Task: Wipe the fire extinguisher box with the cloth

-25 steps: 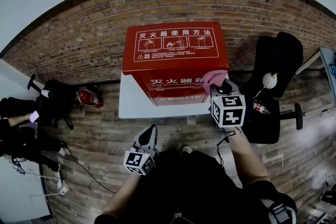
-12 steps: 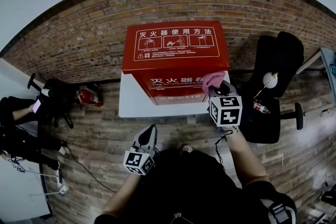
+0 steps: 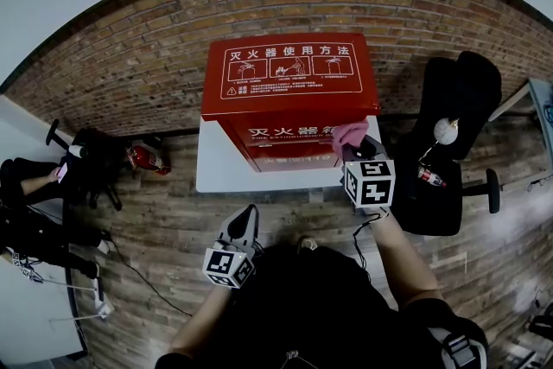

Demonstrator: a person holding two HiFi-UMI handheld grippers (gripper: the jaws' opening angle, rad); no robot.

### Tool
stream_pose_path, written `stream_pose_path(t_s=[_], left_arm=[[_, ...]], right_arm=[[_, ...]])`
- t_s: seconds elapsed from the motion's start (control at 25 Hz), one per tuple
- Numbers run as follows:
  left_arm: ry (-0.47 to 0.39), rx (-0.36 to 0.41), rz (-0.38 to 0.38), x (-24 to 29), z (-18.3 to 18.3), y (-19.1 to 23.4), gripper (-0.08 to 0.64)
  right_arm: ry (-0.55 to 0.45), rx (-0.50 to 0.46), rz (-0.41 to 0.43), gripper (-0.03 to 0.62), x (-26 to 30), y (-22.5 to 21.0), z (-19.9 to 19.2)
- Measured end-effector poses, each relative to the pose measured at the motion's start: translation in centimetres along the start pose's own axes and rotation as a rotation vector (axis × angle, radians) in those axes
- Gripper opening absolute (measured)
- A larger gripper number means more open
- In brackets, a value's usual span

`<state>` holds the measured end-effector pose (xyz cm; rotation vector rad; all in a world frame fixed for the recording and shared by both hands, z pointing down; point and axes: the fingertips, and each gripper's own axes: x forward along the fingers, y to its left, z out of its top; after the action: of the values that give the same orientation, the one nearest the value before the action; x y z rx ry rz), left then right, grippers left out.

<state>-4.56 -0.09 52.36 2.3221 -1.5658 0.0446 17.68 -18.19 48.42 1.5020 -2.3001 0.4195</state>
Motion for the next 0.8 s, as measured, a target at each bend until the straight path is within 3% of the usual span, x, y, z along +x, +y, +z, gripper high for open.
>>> stream_pose_path(t_s=[0.8], left_arm=[[0.018, 0.023, -0.004, 0.3, 0.6, -0.2, 0.023]], right_arm=[[-0.018, 0.025, 0.039, 0.089, 2.7, 0.1, -4.4]])
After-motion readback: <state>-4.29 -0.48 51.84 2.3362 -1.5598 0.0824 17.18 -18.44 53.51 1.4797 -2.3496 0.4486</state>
